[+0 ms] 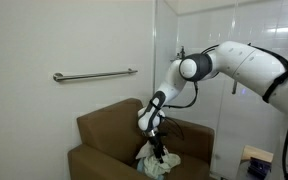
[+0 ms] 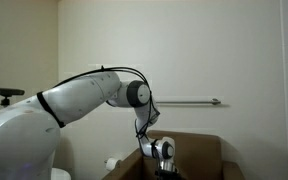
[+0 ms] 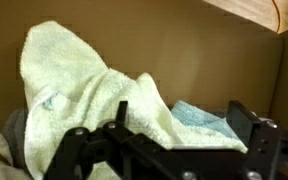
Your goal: Hang some of the things on the seat of the couch on the armrest
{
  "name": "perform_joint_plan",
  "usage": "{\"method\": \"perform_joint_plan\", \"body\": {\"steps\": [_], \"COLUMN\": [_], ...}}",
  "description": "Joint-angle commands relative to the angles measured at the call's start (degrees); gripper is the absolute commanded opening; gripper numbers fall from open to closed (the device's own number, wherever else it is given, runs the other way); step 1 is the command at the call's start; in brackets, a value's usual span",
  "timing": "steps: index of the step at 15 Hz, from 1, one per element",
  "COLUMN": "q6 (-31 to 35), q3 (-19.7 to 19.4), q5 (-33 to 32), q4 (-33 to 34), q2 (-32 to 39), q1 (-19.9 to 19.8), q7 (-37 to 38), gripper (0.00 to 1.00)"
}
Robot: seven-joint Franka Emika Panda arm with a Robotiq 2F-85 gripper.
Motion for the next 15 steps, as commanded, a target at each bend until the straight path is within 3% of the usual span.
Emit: {"method": "perform_joint_plan", "body": {"steps": [1, 4, 6, 11, 15], "q6": [3.85, 7.18, 6.73, 4.07, -2.63], "q3": [-0.36, -0.91, -1.82, -2.15, -0.06], "q5": [-1.48, -1.49, -2.10, -1.49, 0.44], "q4": [4.82, 6.71, 7.84, 8.51, 9.52], "q2": [4.73, 7.17, 8.22, 8.36, 9.29], "q1": [1.16, 2.13, 3.03, 2.57, 1.98], "q7": [4.03, 6.48, 7.77, 9.25, 9.46], "gripper": [1.00, 1.00, 0.74, 0.41, 0.15]}}
